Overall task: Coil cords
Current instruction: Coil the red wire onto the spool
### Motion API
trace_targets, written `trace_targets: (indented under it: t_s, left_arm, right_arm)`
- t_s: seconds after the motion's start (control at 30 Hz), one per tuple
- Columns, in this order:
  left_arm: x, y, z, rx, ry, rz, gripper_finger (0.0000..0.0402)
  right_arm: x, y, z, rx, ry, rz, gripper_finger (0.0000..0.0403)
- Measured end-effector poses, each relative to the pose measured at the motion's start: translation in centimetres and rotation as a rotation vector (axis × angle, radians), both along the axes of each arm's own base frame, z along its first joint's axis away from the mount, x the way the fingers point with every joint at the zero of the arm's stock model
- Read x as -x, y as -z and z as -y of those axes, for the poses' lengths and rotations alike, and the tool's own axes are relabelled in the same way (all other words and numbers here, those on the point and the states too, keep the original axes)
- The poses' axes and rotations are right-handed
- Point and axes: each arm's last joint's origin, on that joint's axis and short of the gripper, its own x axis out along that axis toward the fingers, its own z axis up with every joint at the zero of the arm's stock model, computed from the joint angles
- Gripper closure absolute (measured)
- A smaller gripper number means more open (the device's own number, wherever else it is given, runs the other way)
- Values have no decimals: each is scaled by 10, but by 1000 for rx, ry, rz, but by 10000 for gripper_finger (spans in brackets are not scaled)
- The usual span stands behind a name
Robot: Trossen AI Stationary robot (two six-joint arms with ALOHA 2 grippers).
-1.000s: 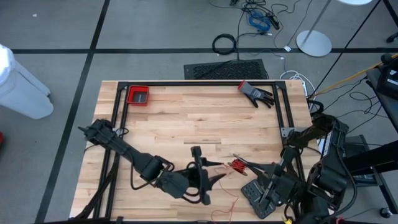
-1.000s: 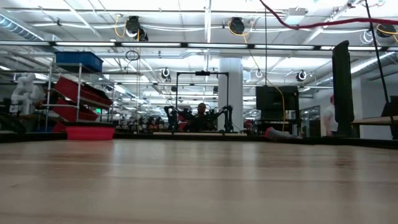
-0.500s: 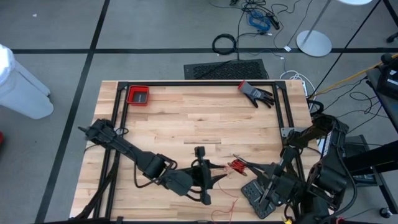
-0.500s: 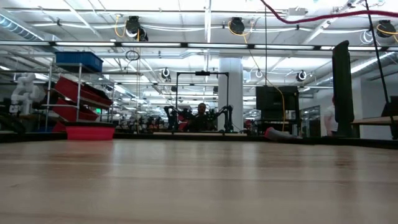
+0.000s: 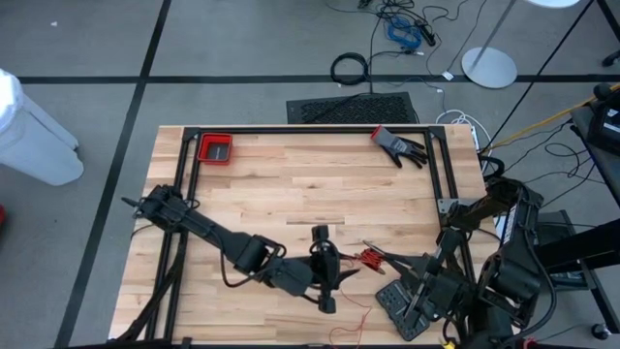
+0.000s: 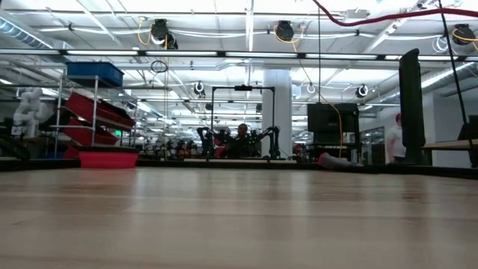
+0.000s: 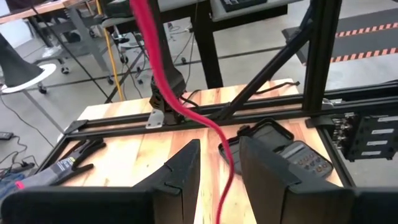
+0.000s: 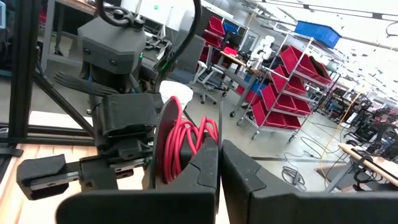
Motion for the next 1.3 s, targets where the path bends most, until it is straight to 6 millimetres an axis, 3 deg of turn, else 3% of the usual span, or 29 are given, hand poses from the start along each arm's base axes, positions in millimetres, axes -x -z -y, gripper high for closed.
trace_targets:
  t_s: [0.47, 0.77, 1.3]
  left_arm:
    - [2, 3, 2, -25, 14, -33, 286]
    - [3, 4, 1, -79, 28, -53, 390]
    - [-1, 9, -14, -167, -123, -86, 399]
  right_arm:
    - [0, 0, 0, 7, 0, -4, 403]
    - [0, 0, 0, 8, 0, -4, 403]
    - [0, 0, 0, -96, 6, 51, 403]
